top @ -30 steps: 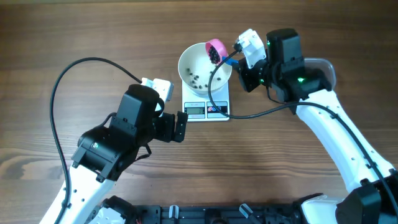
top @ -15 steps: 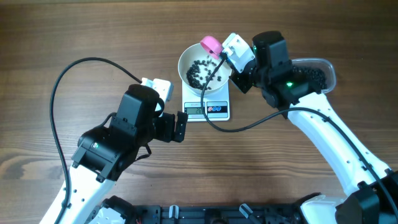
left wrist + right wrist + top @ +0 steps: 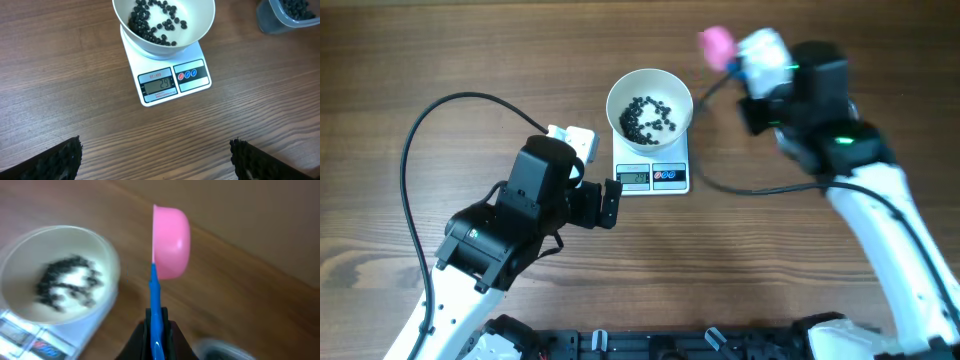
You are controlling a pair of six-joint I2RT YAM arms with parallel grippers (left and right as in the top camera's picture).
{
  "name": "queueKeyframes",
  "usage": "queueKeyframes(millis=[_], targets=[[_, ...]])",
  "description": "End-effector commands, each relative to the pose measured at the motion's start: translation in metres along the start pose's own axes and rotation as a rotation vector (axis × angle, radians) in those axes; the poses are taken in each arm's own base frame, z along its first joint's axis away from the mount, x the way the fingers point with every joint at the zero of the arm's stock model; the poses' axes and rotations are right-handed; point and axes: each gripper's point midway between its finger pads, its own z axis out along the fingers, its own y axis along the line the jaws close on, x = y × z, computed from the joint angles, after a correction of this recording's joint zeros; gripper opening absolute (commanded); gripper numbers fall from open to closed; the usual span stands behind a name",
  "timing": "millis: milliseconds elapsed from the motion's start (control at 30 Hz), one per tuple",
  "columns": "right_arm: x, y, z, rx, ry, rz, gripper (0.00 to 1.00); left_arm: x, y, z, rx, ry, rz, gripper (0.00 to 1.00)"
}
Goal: Scoop item into bowl and weigh 150g on scale
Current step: 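Return the scoop to the tub and scoop more beans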
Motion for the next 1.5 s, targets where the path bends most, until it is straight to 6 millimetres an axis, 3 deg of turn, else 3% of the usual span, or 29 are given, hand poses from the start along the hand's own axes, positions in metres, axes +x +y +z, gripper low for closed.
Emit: queueKeyframes(millis=[0,67,167,300,400,567,700,833,967,1133,1233,1467], targets=[[0.038,-0.063,-0.025,0.116,0.089,0.209,0.04,0.0,-0.003,-0.001,0.015,-0.001,0.019,1.0],[0.088,-0.084,-0.035,0.161,0.229,0.39,0.04,0.0,-0.003,-0.001,0.015,-0.001,0.019,1.0],[0.133,-0.107,-0.047,0.284,0.358,0.458,0.04,0.0,-0.003,-0.001,0.015,-0.001,0.019,1.0],[0.137,-0.12,-0.039,0.343,0.359,0.484,0.04,0.0,-0.003,-0.001,0.015,-0.001,0.019,1.0],[0.165,-0.115,-0.017,0.309,0.474,0.497,0.04,0.0,-0.003,-0.001,0.015,-0.001,0.019,1.0],[0.194,-0.109,0.008,0.269,0.574,0.514,0.04,0.0,-0.003,-0.001,0.015,-0.001,0.019,1.0],[0.187,-0.08,0.026,0.082,0.54,0.565,0.04,0.0,-0.003,-0.001,0.015,-0.001,0.019,1.0],[0.188,-0.066,0.024,-0.002,0.554,0.535,0.04,0.0,-0.003,-0.001,0.015,-0.001,0.019,1.0],[0.176,-0.052,0.027,-0.108,0.503,0.519,0.04,0.0,-0.003,-0.001,0.015,-0.001,0.019,1.0],[0.18,-0.058,0.023,-0.114,0.503,0.487,0.04,0.0,-0.003,-0.001,0.015,-0.001,0.019,1.0],[0.165,-0.05,0.022,-0.267,0.383,0.408,0.04,0.0,-0.003,-0.001,0.015,-0.001,0.019,1.0],[0.179,-0.072,0.012,-0.231,0.383,0.445,0.04,0.0,-0.003,-0.001,0.015,-0.001,0.019,1.0]])
